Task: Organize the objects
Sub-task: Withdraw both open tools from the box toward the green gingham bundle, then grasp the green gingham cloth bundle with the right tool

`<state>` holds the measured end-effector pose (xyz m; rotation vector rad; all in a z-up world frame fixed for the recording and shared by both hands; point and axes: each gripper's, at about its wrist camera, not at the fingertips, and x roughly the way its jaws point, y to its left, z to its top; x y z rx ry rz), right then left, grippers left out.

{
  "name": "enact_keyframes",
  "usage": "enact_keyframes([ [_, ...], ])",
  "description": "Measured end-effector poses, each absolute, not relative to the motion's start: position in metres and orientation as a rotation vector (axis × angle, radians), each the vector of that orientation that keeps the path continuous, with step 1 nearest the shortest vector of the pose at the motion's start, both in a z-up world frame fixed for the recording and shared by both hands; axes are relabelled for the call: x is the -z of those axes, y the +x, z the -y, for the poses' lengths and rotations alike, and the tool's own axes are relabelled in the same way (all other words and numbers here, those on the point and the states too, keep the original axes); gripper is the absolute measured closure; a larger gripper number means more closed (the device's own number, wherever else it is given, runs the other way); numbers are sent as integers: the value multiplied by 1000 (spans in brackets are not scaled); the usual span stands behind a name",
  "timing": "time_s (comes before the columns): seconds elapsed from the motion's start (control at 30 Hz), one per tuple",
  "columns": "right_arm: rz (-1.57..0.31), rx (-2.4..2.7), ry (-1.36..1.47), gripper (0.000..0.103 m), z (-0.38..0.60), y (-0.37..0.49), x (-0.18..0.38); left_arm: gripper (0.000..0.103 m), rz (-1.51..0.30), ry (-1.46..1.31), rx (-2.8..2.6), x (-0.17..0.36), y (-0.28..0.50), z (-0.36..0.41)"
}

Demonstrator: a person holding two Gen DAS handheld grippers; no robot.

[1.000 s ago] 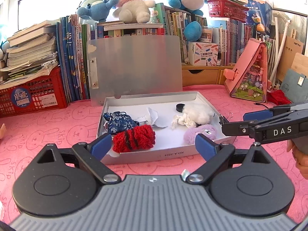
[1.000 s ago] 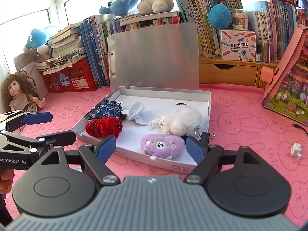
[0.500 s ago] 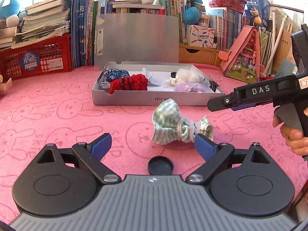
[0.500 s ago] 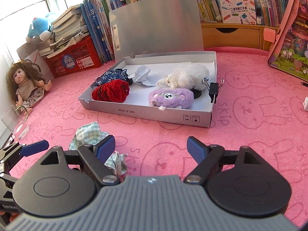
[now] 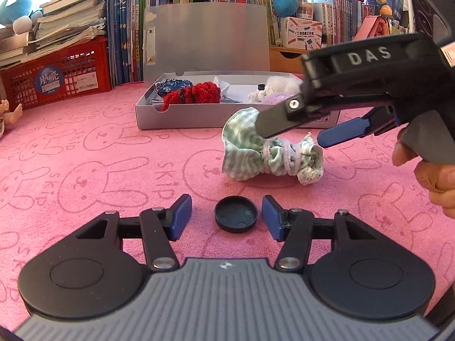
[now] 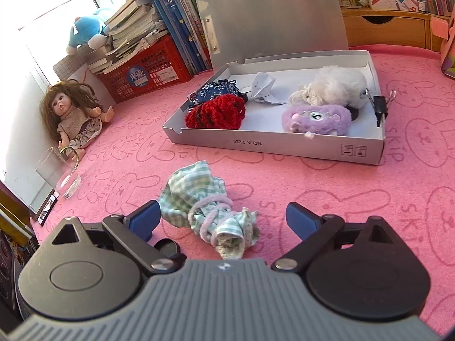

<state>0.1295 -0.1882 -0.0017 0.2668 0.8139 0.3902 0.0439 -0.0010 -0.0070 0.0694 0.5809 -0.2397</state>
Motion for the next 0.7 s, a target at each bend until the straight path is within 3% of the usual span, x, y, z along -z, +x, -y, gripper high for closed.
enact_keyframes([
  [0.17,-890,-362,242,4,156,146,7,41,-564,67,232,9,44,1],
  [0.23,-911,-356,217,9,149,149,10,41,-564,66,233,9,44,2],
  [0.37,-921,-347,207,40,149,148,11,41,-561,67,234,10,44,2],
  [0.5,-897,-354,191,54,161,141,4,40,-560,65,234,11,44,2],
  [0.7,-876,-286,151,56,186,132,-4,40,-560,66,235,11,44,1],
])
